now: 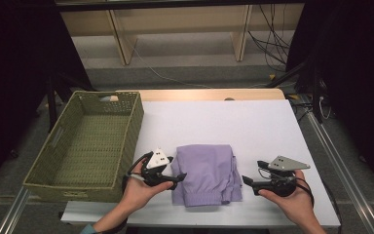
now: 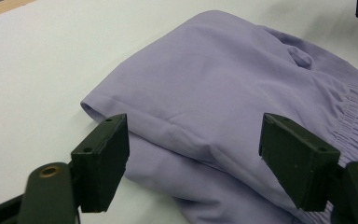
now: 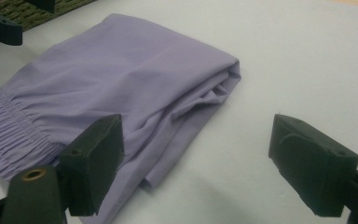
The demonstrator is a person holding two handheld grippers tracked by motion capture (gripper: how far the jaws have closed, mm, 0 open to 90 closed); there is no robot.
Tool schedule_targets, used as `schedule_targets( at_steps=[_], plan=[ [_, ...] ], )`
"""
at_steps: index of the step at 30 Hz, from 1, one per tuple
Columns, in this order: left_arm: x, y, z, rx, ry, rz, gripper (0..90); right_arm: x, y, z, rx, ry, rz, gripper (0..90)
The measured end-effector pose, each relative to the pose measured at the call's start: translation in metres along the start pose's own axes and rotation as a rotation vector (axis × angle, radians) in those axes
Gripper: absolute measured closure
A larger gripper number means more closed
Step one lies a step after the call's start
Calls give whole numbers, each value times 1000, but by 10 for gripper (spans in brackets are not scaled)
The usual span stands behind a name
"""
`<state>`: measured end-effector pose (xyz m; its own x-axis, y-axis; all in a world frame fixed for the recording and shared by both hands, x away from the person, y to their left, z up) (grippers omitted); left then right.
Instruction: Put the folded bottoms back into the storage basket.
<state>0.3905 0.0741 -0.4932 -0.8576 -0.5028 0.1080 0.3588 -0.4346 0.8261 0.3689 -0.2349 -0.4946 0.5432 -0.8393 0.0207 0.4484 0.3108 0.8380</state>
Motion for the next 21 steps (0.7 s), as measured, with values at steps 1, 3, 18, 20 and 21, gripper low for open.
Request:
schedule_targets(
  at_steps=[1, 3, 18, 20, 21],
  plan=[
    [0, 0, 0, -1, 2, -2, 243, 0, 0, 0, 2, 1, 0, 190],
    [0, 0, 0, 3, 4, -4, 243, -1, 0, 1, 1, -2, 2, 190],
    [-12, 9, -5, -14, 40, 30, 231, -3, 1, 0, -4, -12, 14, 188],
    [-15, 13, -8, -9, 38, 43, 227, -4, 1, 0, -5, -10, 15, 188],
    [-16, 15, -10, -12, 38, 44, 224, -4, 1, 0, -5, -10, 15, 188]
  ],
)
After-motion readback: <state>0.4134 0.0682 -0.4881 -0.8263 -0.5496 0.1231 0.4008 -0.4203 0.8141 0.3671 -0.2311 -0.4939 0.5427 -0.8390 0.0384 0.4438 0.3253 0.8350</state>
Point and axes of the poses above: each handheld gripper's, and its own axes: z roughly backward along the jaws, y roughly out of its top, x roughly to its right, the point moved 6 cm from there along -z, roughly forward along the jaws, and after that the axes turned 9 degrees about -y, right-handed, at the moved point
